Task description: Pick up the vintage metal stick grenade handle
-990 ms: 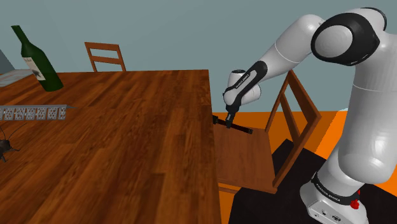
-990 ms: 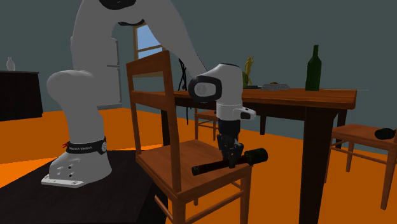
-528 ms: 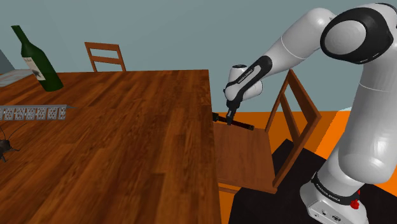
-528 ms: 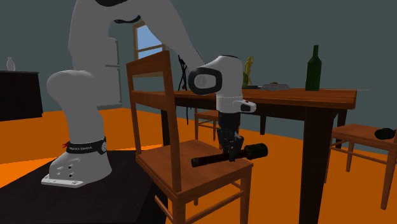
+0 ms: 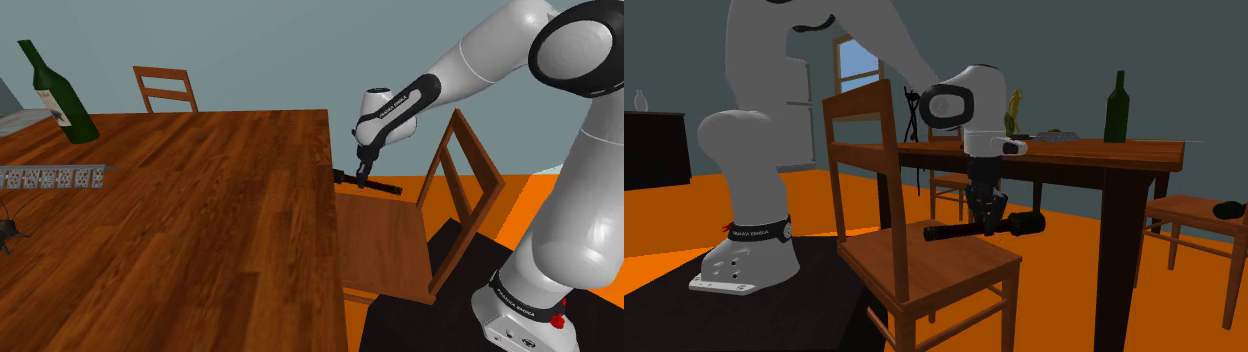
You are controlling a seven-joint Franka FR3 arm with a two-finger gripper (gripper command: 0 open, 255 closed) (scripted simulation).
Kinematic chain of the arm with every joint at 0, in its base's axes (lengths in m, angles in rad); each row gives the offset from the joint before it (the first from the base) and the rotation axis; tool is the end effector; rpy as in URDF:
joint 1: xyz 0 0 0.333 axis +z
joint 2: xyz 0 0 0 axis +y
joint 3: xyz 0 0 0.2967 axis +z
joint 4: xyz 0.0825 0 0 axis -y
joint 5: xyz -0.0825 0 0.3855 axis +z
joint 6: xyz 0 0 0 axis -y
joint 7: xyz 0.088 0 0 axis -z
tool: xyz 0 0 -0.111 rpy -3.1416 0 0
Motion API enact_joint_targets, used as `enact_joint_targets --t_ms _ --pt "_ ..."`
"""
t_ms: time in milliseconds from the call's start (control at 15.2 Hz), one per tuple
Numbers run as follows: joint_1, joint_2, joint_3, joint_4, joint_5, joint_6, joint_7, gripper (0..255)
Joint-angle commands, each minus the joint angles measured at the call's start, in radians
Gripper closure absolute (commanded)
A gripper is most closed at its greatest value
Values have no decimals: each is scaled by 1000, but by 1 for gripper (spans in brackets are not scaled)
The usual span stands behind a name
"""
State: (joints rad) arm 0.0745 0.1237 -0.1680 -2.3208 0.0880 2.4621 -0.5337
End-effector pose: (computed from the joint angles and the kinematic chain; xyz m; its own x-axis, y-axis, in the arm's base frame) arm 0.5170 -0.0491 0.2661 0.9305 0.3645 0.0345 0.3654 -0.9306 -0.0214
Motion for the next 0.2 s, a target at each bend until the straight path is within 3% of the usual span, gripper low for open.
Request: enact_joint_targets --t_ms 0,132 --pt "1 -20 -2 9 -8 -29 6 255" --pt "1 -21 -2 10 -9 -31 6 255"
